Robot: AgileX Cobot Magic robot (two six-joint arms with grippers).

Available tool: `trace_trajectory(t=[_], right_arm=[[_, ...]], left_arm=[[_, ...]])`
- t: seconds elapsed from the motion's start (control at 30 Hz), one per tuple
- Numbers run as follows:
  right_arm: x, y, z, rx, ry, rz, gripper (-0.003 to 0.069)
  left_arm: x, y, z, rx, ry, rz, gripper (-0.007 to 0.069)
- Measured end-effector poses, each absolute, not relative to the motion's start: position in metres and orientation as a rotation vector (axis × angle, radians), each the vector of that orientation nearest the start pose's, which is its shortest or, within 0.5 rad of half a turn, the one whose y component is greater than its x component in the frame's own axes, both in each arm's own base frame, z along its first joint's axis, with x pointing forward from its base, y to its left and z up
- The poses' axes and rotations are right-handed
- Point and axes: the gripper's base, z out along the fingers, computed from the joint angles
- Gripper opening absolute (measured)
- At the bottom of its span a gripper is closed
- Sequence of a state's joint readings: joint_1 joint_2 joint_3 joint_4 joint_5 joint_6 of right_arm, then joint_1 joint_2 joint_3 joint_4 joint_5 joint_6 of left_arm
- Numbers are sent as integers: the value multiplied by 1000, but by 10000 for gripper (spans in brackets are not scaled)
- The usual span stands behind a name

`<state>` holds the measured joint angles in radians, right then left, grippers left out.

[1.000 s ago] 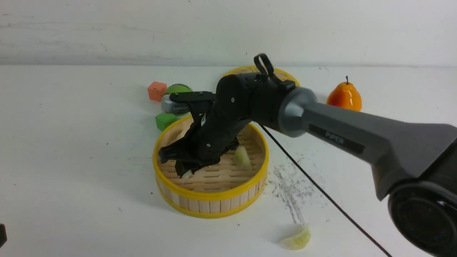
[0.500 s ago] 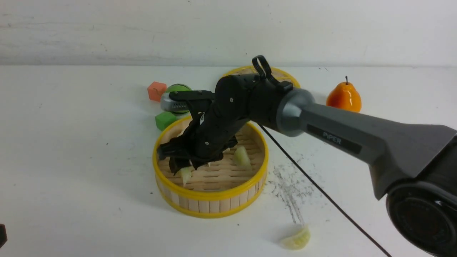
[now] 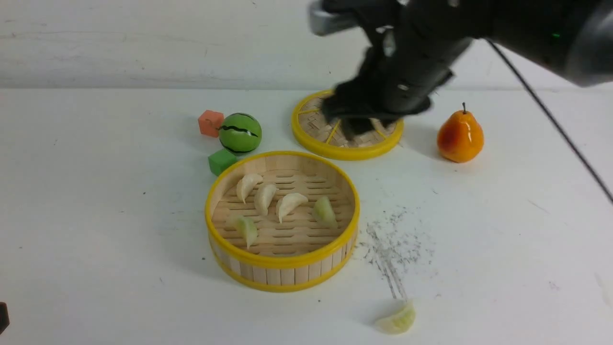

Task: Put the dumplings into the steamer on the white table.
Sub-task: 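Reach for and grasp a dumpling lying on the table beside the steamer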

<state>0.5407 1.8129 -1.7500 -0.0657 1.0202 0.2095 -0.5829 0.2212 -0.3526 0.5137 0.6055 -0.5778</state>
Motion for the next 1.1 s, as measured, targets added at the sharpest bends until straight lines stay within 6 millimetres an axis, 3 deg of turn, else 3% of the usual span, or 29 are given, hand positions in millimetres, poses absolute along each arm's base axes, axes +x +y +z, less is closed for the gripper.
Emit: trace_trajectory(t=[0.07,0.1,0.17,0.37,0.57,0.7,0.8,0.97,1.1], right_arm=[[341,176,306,-352,2635,184,447],[338,171,299,-331,2652,190,447],[312,153,256,-194,2716,288,447],[270,146,207,108,2707,539,447],[265,147,178,291,2730,595,447],[267,158,168,259,2713,592,437],[267,166,161,185,2699,577,390],[268,167,155,126,2710,549,235],[268,166,155,62,2707,519,216]], left_arm=[[61,-9,271,220,1875,-230,63],[61,-9,271,220,1875,-231,63],[61,-9,271,218,1875,-231,63],[61,-10,271,219,1871,-234,67],[61,-10,271,219,1871,-235,70],[61,-10,271,218,1871,-236,70],[61,-10,271,217,1871,-236,71],[61,-9,271,215,1875,-234,74],[61,-9,271,215,1875,-234,78]])
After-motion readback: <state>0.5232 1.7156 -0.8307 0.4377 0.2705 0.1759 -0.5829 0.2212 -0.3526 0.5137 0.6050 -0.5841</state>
